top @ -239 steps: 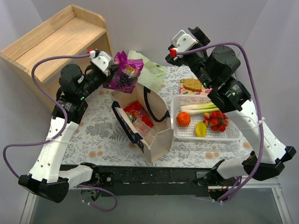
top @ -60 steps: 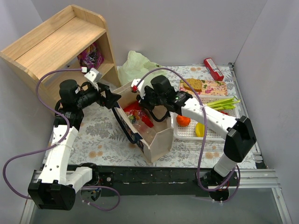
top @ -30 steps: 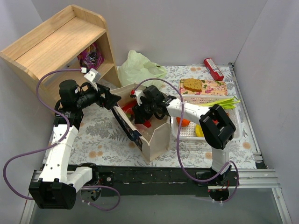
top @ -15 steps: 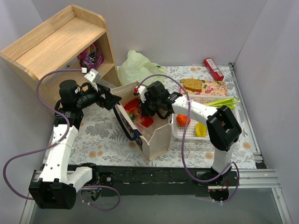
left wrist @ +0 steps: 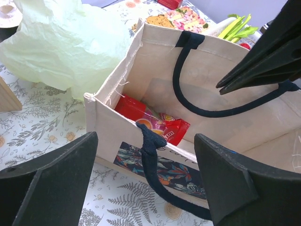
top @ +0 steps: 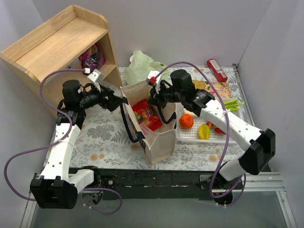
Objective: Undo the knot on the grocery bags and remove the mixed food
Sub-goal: Pick up the fake candies from the takeout bag.
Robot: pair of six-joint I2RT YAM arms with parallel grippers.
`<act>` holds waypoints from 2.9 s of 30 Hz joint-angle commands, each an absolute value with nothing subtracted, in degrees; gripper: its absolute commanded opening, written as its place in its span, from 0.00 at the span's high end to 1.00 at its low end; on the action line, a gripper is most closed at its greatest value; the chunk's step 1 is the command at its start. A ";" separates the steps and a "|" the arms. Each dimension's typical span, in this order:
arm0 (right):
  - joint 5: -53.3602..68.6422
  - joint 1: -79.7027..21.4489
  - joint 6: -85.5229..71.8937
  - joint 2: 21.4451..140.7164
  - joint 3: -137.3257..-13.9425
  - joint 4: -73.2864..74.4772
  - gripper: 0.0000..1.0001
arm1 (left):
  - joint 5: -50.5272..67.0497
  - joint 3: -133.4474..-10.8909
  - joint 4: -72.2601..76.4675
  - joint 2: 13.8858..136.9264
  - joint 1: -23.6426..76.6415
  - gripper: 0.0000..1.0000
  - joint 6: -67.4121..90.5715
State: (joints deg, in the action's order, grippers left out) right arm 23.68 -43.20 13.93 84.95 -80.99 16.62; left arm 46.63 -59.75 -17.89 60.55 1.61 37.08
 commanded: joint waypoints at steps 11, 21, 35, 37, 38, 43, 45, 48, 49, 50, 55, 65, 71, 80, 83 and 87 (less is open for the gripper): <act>6.69 -45.97 -3.25 96.23 -80.69 17.58 0.33 | 46.93 -62.93 -19.15 59.68 1.32 0.17 36.83; -1.67 -46.05 -7.39 105.90 -76.82 18.99 0.25 | 45.79 -62.84 -21.36 58.27 1.32 0.16 34.45; 15.20 -43.86 2.90 99.43 -79.36 16.94 0.99 | 45.97 -62.31 -19.78 58.09 0.97 0.16 34.10; 13.98 -43.59 5.35 97.04 -81.02 18.80 0.99 | 46.32 -62.31 -19.25 58.27 0.88 0.16 34.10; 13.63 -43.68 6.41 95.20 -81.47 20.81 0.99 | 46.49 -62.23 -18.99 58.53 0.88 0.16 34.10; 15.64 -43.59 10.80 88.52 -80.86 22.23 0.99 | 47.37 -62.75 -16.79 59.85 0.88 0.16 35.24; 18.87 -43.59 11.42 85.79 -80.33 21.10 0.99 | 48.42 -63.71 -16.61 60.64 0.88 0.16 35.59; 23.80 -43.59 13.88 82.62 -79.63 19.52 0.99 | 51.31 -65.38 -15.91 61.52 0.88 0.15 36.91; 24.25 -43.59 13.97 82.27 -79.89 19.34 0.99 | 52.20 -65.91 -15.73 62.13 0.88 0.15 37.96; 24.61 -43.59 14.50 81.57 -80.41 19.60 0.99 | 53.08 -66.61 -15.82 62.40 0.88 0.14 38.40; 27.77 -43.50 18.01 79.28 -84.02 20.57 0.99 | 57.65 -69.96 -17.66 63.37 0.88 0.13 39.37; 32.61 -43.42 37.78 77.96 -91.05 23.39 0.99 | 63.37 -73.55 -18.72 64.68 0.97 0.09 41.92; 30.94 -43.51 45.51 79.71 -94.21 22.15 0.99 | 64.42 -77.16 -18.81 68.11 1.58 0.07 43.07; 29.71 -43.59 68.79 79.98 -95.19 24.87 0.99 | 63.63 -90.51 -18.81 75.93 2.28 0.05 42.89; 28.22 -43.77 80.39 79.45 -93.26 23.82 0.99 | 64.42 -95.44 -20.65 78.74 3.59 0.04 41.84; 26.37 -44.12 91.19 79.19 -91.23 21.28 0.99 | 63.28 -98.95 -28.00 81.64 6.58 0.04 39.12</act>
State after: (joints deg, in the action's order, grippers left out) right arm 27.55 -43.68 74.72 81.38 -90.54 30.33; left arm 63.20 -94.98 -20.51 79.92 3.70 41.82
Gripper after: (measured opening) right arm 0.064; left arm 0.964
